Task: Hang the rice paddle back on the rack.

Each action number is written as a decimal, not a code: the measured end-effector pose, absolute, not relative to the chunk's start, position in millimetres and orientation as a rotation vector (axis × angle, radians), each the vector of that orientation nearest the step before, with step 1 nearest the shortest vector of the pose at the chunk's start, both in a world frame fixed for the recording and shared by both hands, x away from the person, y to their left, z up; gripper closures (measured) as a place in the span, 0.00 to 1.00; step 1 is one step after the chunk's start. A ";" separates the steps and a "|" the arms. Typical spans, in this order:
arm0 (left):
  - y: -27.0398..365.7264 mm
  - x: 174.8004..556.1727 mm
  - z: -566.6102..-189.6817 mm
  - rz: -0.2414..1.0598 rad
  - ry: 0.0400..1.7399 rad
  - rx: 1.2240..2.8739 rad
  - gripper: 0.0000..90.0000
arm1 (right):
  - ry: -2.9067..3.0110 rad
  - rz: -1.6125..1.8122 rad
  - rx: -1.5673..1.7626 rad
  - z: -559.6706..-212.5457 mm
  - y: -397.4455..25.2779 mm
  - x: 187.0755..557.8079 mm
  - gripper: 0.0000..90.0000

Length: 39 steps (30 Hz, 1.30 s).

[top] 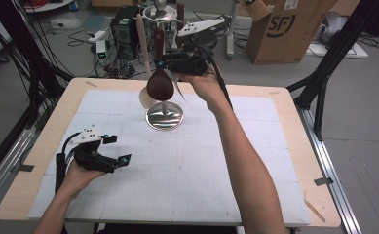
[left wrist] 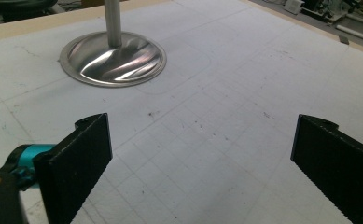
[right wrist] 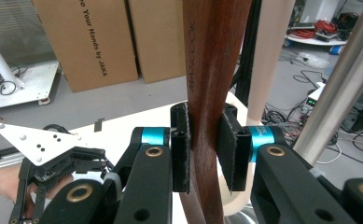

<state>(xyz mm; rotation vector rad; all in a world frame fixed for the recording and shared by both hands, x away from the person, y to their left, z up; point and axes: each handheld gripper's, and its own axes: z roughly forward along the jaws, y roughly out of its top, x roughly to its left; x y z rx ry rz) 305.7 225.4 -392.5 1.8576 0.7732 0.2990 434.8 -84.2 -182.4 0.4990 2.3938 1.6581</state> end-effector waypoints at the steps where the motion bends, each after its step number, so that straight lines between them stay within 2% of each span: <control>1: 225.4 305.7 -392.6 0.299 0.774 1.858 0.06 | 2.397 1.659 0.496 -182.2 -83.3 434.9 0.85; 39: 227.4 305.8 -391.9 0.289 0.769 1.845 0.06 | 2.388 1.621 0.578 -177.0 -78.4 451.2 0.85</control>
